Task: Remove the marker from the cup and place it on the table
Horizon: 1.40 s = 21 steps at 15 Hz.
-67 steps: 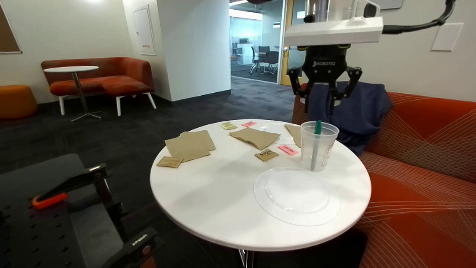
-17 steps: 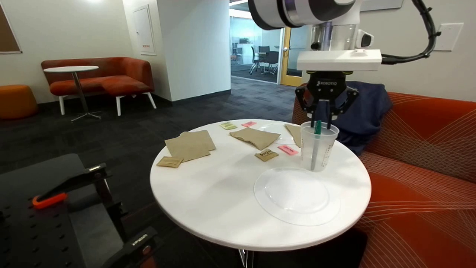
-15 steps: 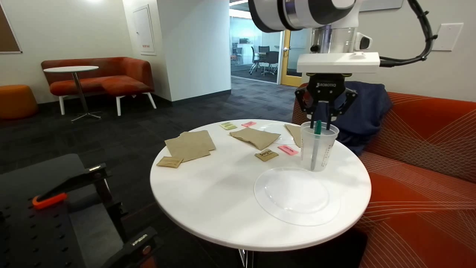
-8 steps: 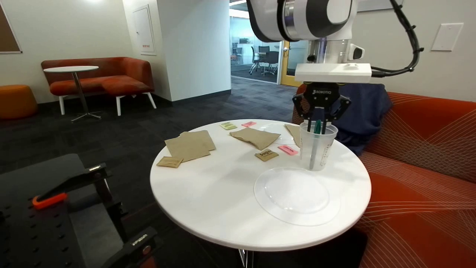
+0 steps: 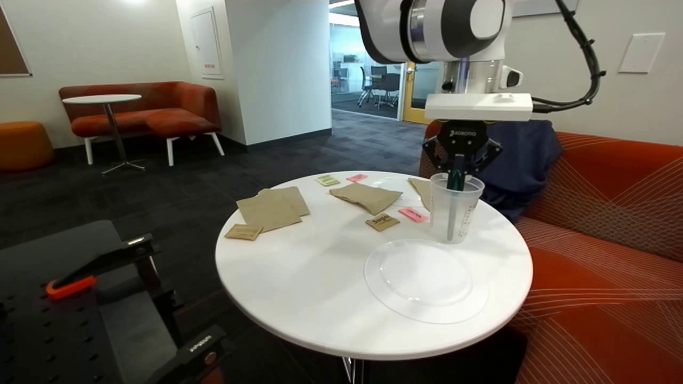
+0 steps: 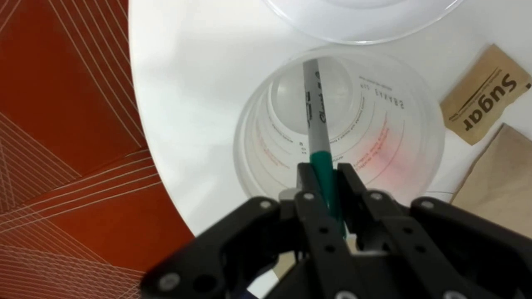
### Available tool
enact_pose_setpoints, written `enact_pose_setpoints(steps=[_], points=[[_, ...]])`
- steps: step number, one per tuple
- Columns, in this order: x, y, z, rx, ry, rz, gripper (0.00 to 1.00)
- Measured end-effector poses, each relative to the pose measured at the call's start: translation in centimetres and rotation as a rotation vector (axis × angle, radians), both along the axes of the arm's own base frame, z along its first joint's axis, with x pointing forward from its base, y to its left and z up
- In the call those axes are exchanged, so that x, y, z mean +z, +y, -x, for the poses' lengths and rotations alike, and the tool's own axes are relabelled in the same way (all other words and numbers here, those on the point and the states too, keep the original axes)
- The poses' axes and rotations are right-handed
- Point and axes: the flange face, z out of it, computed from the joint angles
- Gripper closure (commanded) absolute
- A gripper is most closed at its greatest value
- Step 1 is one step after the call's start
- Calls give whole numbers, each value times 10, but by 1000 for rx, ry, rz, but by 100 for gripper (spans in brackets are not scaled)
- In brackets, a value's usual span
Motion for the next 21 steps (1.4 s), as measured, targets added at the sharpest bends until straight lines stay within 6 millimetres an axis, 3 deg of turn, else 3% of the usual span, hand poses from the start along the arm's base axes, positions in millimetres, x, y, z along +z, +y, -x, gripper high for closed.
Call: enact_pose_setpoints(steps=[4, 11, 17, 21], points=[[20, -5, 3, -15, -22, 6, 96], [97, -3, 38, -21, -84, 18, 96], [174, 22, 76, 6, -168, 27, 96], [210, 52, 107, 31, -199, 16, 96]])
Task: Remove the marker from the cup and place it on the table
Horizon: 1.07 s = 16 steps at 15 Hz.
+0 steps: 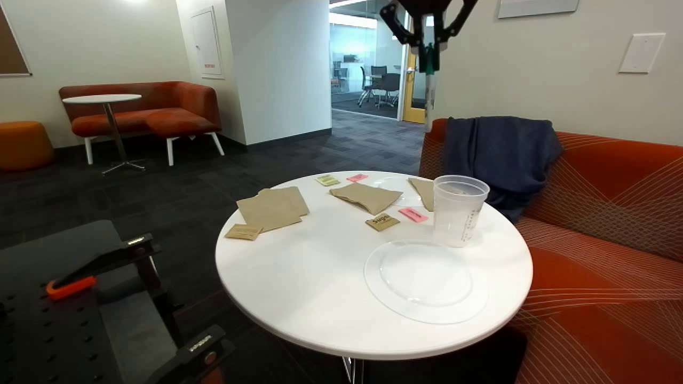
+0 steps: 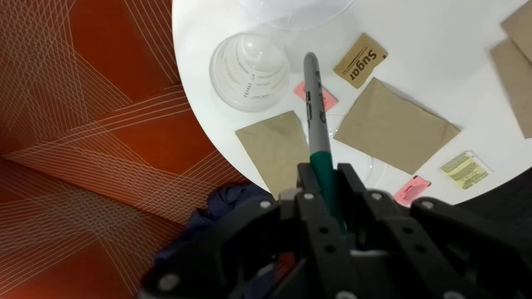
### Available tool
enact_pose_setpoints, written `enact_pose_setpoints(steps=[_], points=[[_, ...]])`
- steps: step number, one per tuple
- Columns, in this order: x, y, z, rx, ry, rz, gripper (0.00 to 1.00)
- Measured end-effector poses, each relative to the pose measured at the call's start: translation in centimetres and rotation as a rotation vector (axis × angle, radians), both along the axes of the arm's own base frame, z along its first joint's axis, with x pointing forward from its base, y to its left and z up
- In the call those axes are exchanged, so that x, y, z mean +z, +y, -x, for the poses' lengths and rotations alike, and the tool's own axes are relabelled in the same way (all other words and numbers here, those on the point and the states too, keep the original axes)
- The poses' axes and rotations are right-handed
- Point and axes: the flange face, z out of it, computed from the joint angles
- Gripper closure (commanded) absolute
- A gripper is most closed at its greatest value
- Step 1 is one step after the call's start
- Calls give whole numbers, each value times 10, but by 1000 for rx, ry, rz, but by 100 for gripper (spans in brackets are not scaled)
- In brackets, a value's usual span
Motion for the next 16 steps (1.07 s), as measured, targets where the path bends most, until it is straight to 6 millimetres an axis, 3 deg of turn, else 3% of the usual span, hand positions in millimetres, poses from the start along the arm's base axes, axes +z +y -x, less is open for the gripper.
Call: enact_pose_setpoints(steps=[3, 6, 12, 16], points=[[9, 21, 23, 24, 17, -9, 96], [-1, 38, 42, 45, 59, -20, 96], [-55, 57, 77, 75, 185, -28, 96], [-93, 60, 85, 62, 265, -32, 96]])
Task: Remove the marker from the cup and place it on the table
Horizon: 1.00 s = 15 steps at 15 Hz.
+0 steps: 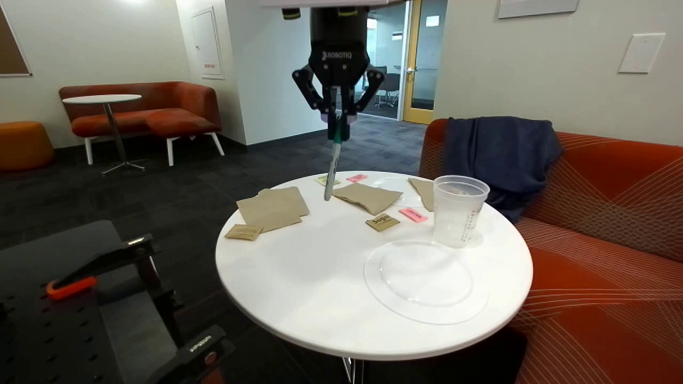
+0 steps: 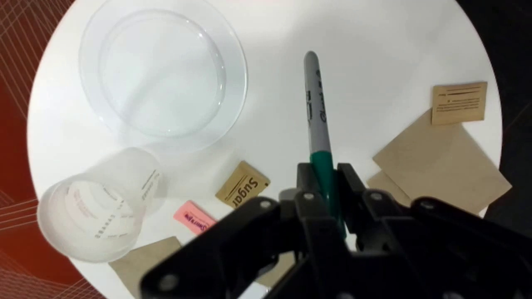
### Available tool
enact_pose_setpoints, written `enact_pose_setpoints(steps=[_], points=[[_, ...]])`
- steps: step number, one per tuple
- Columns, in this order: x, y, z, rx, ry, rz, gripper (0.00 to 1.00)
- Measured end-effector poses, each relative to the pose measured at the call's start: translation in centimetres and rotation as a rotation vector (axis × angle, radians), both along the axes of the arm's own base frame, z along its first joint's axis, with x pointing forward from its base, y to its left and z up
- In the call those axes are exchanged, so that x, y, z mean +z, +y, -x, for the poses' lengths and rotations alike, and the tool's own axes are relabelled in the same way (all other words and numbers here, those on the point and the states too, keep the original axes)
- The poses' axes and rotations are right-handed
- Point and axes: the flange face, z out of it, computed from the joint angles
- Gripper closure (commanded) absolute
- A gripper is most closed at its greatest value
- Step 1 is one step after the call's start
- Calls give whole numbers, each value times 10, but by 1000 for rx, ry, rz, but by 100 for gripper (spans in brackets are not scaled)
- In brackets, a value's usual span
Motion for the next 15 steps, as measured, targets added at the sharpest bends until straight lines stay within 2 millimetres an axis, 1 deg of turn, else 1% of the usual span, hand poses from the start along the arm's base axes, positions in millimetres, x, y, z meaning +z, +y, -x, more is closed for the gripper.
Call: enact_pose_setpoints(steps=[3, 8, 11, 13, 14, 15], points=[[-30, 0, -1, -6, 44, 11, 96], [-77, 4, -14, -2, 78, 35, 96], [-101, 8, -21, -3, 105, 47, 96], [-114, 9, -25, -7, 120, 53, 96], [-119, 9, -26, -7, 126, 56, 81], [-124, 9, -28, -7, 131, 59, 56]])
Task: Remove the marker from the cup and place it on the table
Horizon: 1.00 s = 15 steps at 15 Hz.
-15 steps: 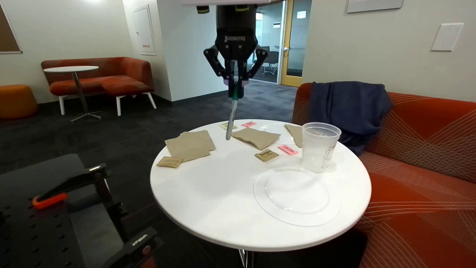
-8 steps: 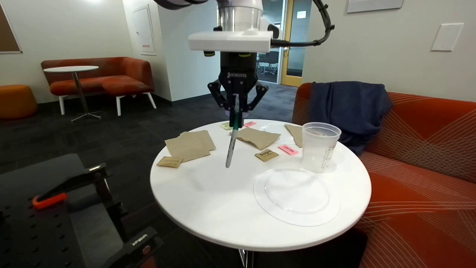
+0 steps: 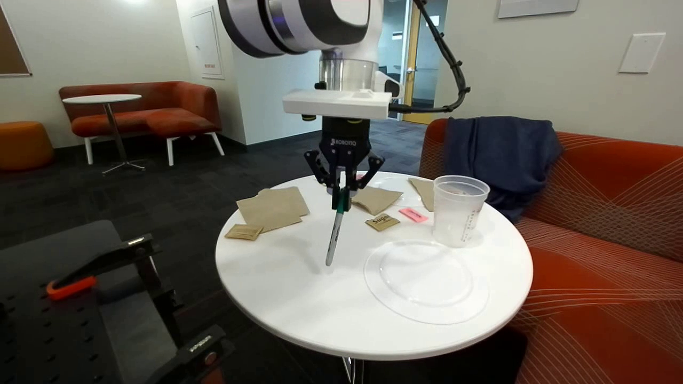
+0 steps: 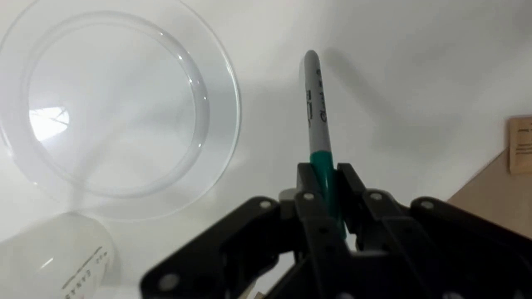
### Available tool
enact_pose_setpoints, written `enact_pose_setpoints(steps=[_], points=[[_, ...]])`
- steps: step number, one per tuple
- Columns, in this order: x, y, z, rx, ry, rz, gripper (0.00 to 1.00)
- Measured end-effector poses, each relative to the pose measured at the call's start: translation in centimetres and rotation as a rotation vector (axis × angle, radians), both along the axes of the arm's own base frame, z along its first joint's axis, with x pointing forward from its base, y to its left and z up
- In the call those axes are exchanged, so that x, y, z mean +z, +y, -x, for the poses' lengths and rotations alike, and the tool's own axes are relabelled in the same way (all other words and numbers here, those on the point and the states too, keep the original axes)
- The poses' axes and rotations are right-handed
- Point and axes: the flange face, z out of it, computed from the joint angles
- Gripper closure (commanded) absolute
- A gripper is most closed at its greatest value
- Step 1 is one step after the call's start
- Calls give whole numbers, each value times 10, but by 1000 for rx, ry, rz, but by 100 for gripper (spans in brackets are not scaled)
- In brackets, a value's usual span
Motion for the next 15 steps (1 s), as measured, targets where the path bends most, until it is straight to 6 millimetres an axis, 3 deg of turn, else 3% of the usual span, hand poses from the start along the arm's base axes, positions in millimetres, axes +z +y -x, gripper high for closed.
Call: enact_pose_setpoints(steps=[2, 8, 11, 15], points=[[-8, 0, -2, -2, 9, 6, 51], [-11, 0, -6, -1, 8, 12, 6], [11, 0, -13, -1, -33, 14, 0], [62, -1, -19, -1, -110, 21, 0]])
